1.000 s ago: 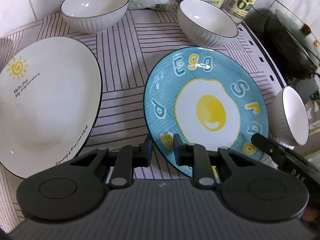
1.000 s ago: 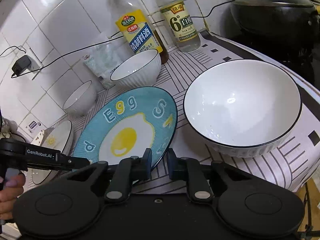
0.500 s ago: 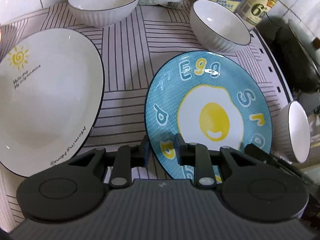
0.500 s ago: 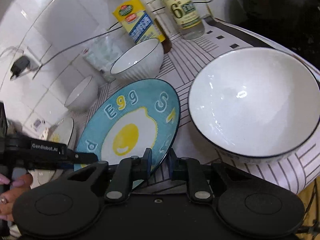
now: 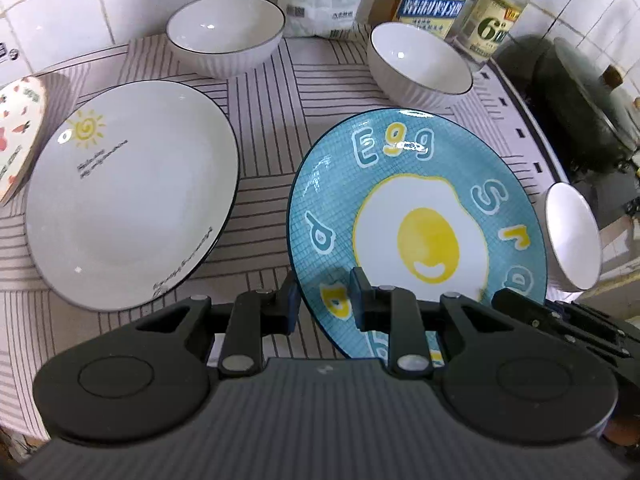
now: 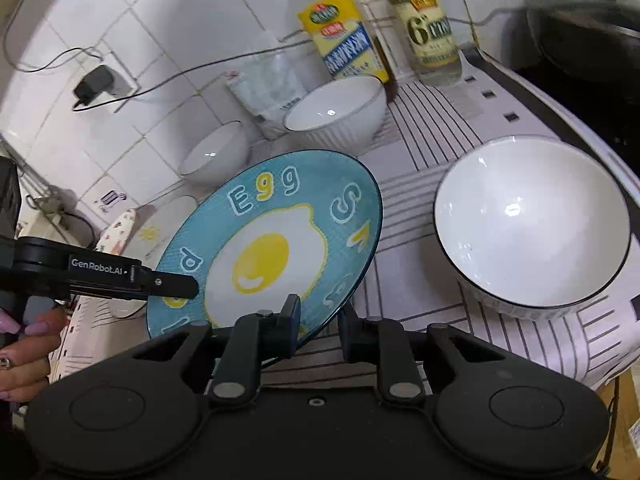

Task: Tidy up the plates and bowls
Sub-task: 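Lift the blue egg plate with both grippers and carry it over the sun plate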

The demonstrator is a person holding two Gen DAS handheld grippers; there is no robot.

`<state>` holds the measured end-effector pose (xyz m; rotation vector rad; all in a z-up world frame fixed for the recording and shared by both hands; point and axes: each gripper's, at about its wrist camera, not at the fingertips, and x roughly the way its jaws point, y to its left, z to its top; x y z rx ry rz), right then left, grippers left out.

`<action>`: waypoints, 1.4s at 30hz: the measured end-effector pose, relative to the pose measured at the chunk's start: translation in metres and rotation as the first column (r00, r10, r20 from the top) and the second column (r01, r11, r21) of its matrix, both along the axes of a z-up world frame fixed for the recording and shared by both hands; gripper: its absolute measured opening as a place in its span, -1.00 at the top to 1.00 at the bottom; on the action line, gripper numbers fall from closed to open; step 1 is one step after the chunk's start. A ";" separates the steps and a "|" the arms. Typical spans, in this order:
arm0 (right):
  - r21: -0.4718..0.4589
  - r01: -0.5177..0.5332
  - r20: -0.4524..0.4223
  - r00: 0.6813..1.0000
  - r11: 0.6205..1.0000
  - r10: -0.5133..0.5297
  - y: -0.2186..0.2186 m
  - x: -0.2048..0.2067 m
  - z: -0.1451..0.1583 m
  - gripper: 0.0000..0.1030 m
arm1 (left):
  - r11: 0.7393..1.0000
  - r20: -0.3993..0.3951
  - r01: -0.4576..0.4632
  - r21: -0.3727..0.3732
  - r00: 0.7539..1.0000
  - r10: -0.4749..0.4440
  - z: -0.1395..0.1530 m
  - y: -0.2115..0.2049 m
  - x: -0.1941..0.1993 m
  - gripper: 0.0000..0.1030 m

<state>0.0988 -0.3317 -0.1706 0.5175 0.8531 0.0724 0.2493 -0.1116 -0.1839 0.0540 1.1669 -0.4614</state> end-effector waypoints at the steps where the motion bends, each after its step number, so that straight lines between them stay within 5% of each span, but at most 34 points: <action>1: -0.010 -0.014 0.006 1.000 1.000 0.014 0.002 -0.001 0.005 0.52 | 1.000 0.003 -0.006 -0.005 1.000 0.006 0.004 0.003 -0.003 0.54; 17: -0.036 -0.294 0.111 0.949 0.955 0.296 0.052 0.026 0.066 0.50 | 0.970 0.104 -0.223 -0.097 0.967 0.232 0.063 0.097 -0.038 0.54; 31: 0.046 -0.472 0.058 0.881 0.880 0.470 0.113 0.107 0.029 0.50 | 0.927 0.068 -0.375 -0.011 0.925 0.375 0.040 0.165 -0.004 0.53; 42: 0.064 -0.502 -0.044 0.862 0.863 0.505 0.136 0.146 0.002 0.50 | 0.889 -0.056 -0.457 0.023 0.887 0.458 0.006 0.186 0.031 0.53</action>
